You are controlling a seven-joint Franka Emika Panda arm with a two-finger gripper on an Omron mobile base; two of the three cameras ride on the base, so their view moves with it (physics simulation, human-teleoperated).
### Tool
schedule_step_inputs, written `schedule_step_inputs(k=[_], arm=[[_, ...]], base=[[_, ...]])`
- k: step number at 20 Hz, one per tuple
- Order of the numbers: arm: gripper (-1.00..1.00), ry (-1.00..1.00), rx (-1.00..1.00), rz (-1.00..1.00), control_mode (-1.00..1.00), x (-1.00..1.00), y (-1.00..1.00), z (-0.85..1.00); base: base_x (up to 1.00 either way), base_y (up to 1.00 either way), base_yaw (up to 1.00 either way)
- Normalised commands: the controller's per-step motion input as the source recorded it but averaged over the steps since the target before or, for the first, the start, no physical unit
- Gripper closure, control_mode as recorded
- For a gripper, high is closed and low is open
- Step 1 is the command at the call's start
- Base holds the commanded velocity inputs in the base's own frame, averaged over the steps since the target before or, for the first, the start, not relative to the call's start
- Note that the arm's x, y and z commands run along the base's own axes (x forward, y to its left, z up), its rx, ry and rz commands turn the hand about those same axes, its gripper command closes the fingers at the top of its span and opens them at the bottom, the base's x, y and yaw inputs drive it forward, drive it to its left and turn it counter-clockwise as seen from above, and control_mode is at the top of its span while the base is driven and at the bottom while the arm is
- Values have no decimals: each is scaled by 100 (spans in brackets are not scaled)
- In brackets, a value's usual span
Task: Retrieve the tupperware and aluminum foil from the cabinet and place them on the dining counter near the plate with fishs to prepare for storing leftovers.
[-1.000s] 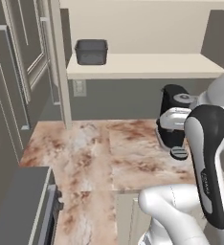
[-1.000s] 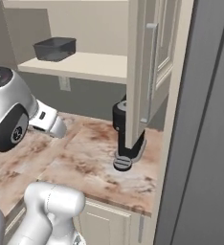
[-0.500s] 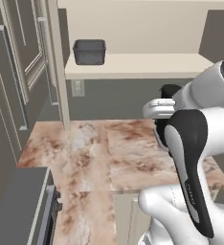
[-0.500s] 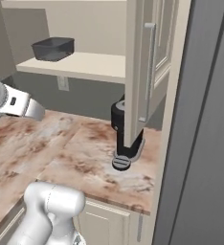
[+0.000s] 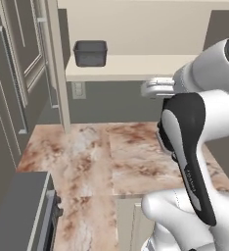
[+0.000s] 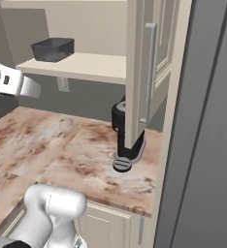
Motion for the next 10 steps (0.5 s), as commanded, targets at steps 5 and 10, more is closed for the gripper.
schedule_step_inputs(k=[5,10], arm=[[-100,-24,0,12,-100,33,8,14],[-100,-18,0,10,-100,36,15,21]], base=[[0,0,0],[0,0,0]])
